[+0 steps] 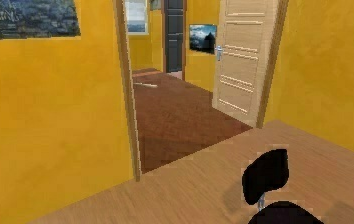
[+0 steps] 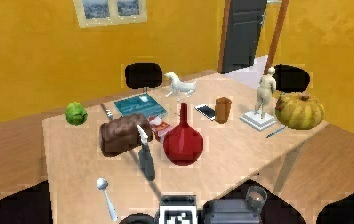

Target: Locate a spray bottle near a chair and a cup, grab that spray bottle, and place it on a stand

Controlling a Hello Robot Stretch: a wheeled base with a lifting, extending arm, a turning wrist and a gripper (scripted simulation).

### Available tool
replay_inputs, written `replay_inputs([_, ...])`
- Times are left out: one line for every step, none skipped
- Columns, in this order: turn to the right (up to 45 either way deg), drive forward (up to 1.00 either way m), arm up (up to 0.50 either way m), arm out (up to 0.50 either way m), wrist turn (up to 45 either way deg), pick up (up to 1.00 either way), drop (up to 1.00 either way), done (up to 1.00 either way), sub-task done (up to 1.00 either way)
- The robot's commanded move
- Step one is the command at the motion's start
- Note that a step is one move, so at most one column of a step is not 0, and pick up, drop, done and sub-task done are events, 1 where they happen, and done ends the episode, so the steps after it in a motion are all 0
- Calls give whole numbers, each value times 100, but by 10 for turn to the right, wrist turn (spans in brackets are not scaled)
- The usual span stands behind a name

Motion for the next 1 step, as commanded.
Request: replay_inputs([0, 0, 0, 26, 0, 0, 0, 0, 0])
